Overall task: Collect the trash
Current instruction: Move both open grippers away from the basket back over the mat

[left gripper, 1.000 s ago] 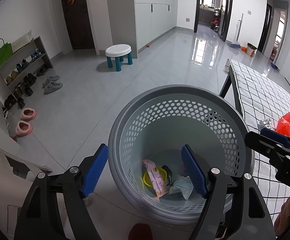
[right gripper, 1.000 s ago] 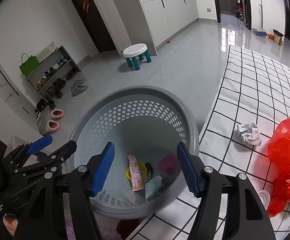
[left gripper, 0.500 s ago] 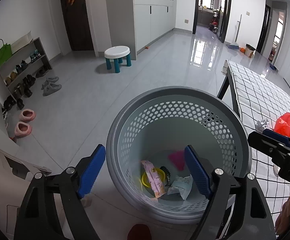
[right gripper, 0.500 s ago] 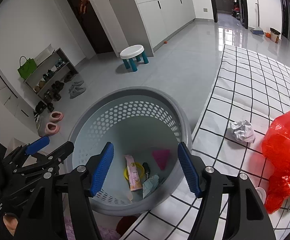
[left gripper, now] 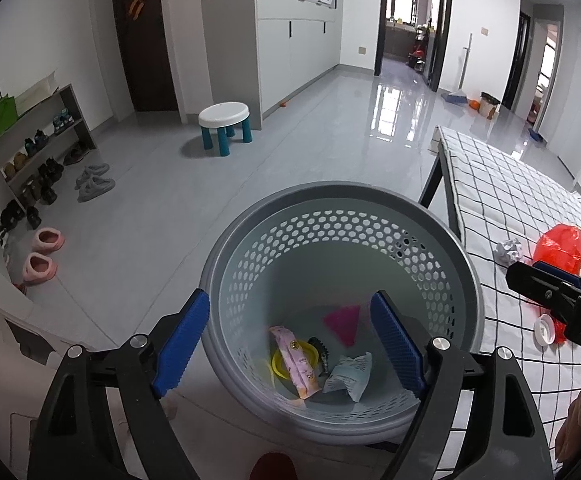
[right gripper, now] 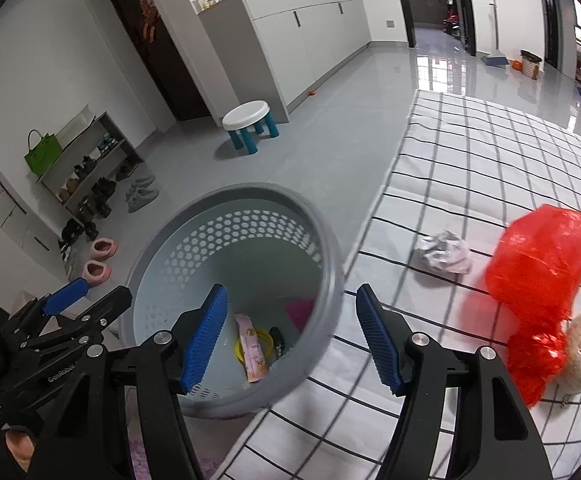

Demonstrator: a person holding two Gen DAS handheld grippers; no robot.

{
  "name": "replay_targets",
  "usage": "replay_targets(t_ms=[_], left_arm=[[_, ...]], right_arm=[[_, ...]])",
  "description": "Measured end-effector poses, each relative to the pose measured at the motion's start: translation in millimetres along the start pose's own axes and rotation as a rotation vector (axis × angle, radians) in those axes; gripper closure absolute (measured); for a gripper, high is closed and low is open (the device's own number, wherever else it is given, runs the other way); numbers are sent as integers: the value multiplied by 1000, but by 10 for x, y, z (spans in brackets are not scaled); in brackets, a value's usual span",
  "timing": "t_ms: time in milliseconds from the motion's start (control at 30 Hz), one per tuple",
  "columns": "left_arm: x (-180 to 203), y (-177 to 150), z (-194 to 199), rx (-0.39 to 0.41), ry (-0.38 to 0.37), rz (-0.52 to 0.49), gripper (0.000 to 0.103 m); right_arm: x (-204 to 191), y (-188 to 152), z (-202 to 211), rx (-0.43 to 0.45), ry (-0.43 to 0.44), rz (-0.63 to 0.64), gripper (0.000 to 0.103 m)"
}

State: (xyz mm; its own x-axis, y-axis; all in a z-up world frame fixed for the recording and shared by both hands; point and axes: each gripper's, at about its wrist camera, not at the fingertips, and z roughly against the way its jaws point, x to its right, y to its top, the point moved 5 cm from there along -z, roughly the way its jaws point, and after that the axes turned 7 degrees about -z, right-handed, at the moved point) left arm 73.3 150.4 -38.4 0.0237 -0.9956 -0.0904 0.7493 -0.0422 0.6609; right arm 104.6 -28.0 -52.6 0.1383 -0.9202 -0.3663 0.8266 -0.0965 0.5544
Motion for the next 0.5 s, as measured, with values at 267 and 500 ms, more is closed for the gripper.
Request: replay_targets(t_ms=[267,500], left_arm=[[137,12,65,21,-22,-16,22],[314,34,116,40,-42,-41,22]], right_arm=[[297,-57,231,42,-34,-62,38],[536,-130,467,83,-69,-102,38]])
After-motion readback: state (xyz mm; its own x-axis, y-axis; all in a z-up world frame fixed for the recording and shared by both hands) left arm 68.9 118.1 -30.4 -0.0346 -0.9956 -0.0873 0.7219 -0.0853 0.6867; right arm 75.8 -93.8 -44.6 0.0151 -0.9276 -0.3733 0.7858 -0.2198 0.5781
